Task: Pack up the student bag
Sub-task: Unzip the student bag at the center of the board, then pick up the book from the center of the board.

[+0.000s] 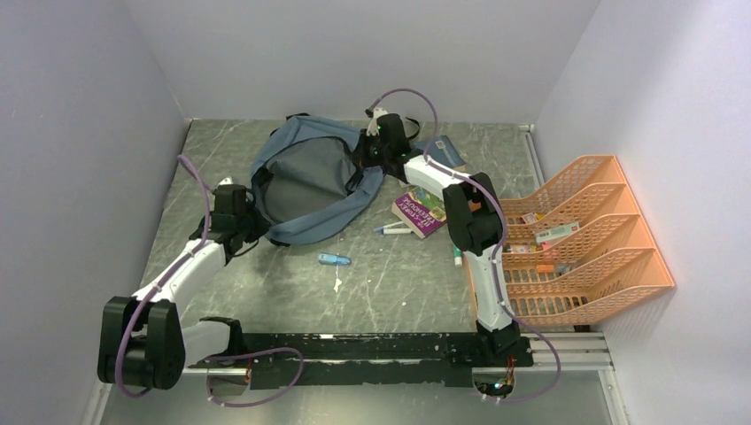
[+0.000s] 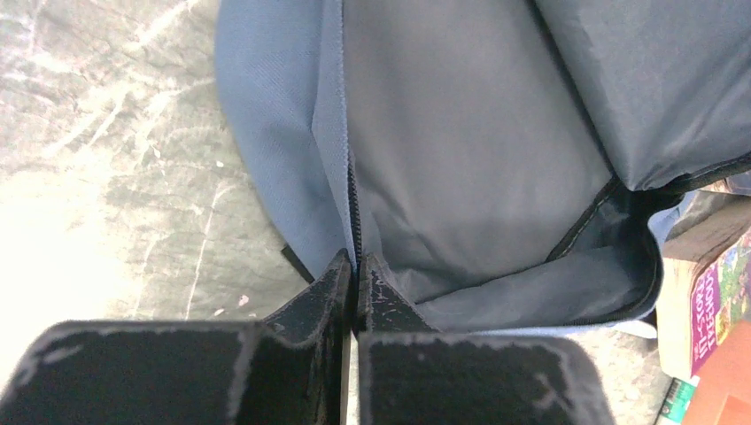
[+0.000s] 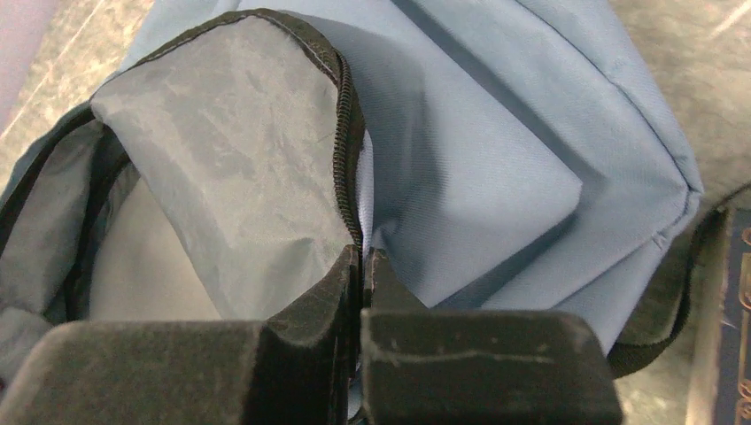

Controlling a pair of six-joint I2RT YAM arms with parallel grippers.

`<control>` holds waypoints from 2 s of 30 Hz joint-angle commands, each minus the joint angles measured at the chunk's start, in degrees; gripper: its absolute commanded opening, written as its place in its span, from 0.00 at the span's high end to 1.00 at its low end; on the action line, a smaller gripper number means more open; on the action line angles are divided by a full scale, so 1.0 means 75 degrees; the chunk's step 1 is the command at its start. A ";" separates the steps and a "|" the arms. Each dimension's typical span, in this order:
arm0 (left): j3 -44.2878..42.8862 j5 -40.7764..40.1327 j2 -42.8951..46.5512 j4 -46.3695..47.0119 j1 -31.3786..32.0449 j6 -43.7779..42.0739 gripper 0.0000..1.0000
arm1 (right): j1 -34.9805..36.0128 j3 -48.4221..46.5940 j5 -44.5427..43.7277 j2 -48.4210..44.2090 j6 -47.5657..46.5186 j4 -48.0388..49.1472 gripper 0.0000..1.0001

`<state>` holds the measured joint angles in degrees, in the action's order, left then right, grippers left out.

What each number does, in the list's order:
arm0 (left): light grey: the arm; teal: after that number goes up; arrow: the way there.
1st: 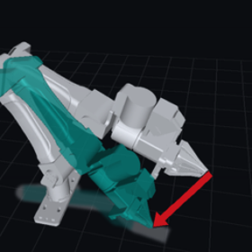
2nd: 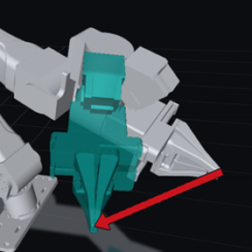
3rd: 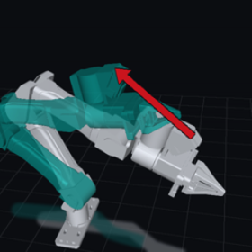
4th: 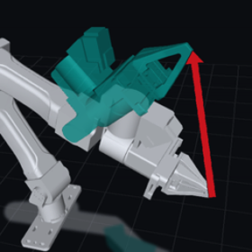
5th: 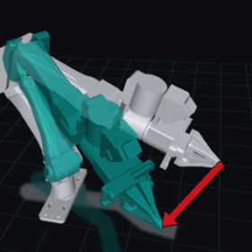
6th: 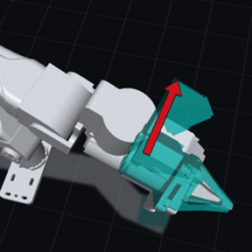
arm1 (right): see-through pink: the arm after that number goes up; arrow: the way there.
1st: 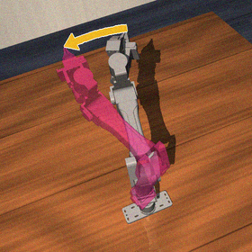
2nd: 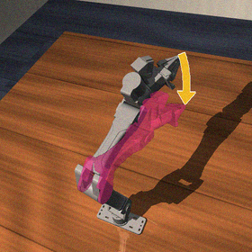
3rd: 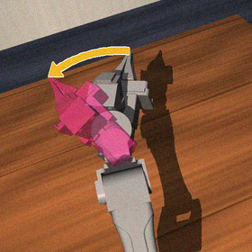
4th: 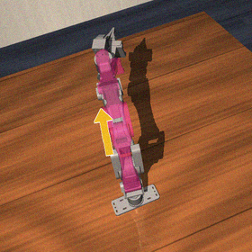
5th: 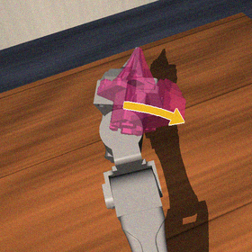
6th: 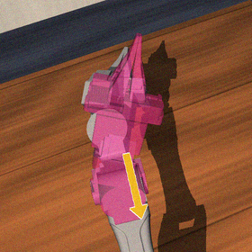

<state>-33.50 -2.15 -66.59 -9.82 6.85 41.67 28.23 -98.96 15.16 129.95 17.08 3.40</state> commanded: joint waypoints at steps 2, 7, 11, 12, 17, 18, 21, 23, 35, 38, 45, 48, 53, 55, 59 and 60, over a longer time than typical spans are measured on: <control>-0.0598 -0.0634 -0.0173 -0.0453 -0.0103 -0.0515 0.95 | -0.0345 0.0272 -0.0819 -0.0168 0.0717 0.0459 1.00; -0.1046 -0.0419 -0.0749 -0.0568 -0.0234 -0.0986 0.95 | -0.0386 0.0222 -0.0334 -0.0126 0.0706 0.0370 0.91; -0.1604 -0.0185 -0.1433 -0.0755 -0.0506 -0.1168 0.95 | -0.0385 0.0446 -0.0147 -0.0429 0.0722 0.0437 0.70; -0.1774 -0.0187 -0.1563 -0.0784 -0.0581 -0.1246 0.95 | -0.0384 0.0575 -0.0162 -0.0569 0.0731 0.0497 0.67; -0.2474 -0.0310 -0.2000 -0.0527 -0.1096 -0.1748 0.95 | -0.0376 0.1282 -0.0218 -0.1403 0.1044 0.0814 0.61; -0.2538 -0.0233 -0.2056 -0.0349 -0.1243 -0.1829 0.95 | -0.0374 0.1462 -0.0206 -0.1580 0.1139 0.0893 0.60; -0.2840 0.0279 -0.2367 0.0205 -0.1532 -0.2126 0.94 | -0.0266 0.2169 -0.0467 -0.2162 0.1295 0.1248 0.56; -0.3351 0.0413 -0.2796 -0.0022 -0.1656 -0.2183 0.85 | -0.0162 0.2545 -0.0797 -0.2478 0.1278 0.1415 0.52; -0.4234 -0.0119 -0.2488 -0.1306 -0.1688 -0.2145 0.44 | 0.0096 0.2657 -0.1878 -0.3304 0.0062 -0.0130 0.38; -0.4388 0.0461 -0.2268 -0.1376 -0.1720 -0.2026 0.43 | 0.0003 0.3285 -0.2582 -0.3802 -0.0196 0.0322 0.38; -0.4042 0.1786 -0.2051 -0.0594 -0.1675 -0.2042 0.04 | -0.0266 0.3417 -0.3363 -0.4228 -0.0193 -0.0218 0.27; -0.3836 0.1801 -0.2240 -0.0501 -0.1210 -0.1902 0.10 | -0.0313 0.3507 -0.3425 -0.4307 -0.0011 -0.0327 0.06; -0.3580 0.1099 -0.2428 -0.0542 0.0066 -0.1746 0.15 | -0.0324 0.3227 -0.3083 -0.4247 -0.0063 -0.0942 0.00; -0.3423 0.0910 -0.2447 -0.0508 0.0463 -0.1566 0.17 | -0.0318 0.3071 -0.3261 -0.4196 -0.0039 -0.1374 0.00; -0.3098 0.0857 -0.2377 -0.0298 0.0908 -0.1327 0.17 | -0.0318 0.2976 -0.3962 -0.4121 0.0425 -0.2204 0.00; -0.3052 0.0875 -0.2345 -0.0296 0.0940 -0.1307 0.17 | -0.0324 0.3122 -0.4144 -0.4200 0.0587 -0.2282 0.00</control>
<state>-57.84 6.20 -85.12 -14.74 12.86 29.61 25.98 -75.40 -10.00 98.87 17.63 -7.14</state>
